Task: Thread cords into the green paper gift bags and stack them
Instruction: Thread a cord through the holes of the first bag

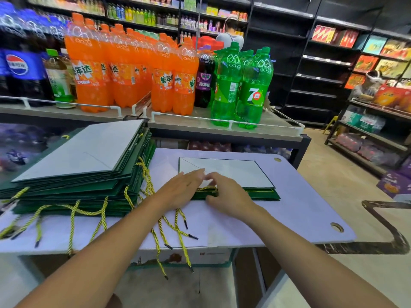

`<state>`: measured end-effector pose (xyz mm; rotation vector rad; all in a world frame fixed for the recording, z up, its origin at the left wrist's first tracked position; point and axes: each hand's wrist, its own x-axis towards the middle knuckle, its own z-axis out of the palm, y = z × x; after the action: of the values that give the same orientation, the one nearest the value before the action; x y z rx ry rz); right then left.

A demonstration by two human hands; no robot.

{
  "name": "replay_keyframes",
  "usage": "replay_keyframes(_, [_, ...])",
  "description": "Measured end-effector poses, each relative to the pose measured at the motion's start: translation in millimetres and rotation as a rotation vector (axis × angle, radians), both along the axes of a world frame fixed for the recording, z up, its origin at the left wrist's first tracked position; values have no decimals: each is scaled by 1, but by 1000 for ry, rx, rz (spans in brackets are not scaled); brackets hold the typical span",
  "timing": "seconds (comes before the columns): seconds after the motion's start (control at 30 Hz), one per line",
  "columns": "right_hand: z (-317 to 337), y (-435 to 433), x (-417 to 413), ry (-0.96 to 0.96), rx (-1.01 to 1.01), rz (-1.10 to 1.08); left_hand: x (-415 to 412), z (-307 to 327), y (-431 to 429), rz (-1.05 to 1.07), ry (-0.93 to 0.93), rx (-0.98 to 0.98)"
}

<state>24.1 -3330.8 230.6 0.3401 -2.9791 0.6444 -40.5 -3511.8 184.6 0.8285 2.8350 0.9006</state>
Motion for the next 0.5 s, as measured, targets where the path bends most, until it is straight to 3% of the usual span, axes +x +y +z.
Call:
replay_keyframes(0.1, [5, 10, -6, -154, -123, 71, 3, 4, 2, -28, 18, -97])
replay_keyframes(0.23, [31, 39, -11, -222, -172, 20, 4, 4, 1, -32, 4, -171])
replay_keyframes(0.3, [45, 55, -19, -171, -139, -33, 3, 3, 2, -45, 67, -247])
replay_keyframes(0.5, [52, 87, -45, -15, -59, -44, 5, 1, 5, 33, 222, -212])
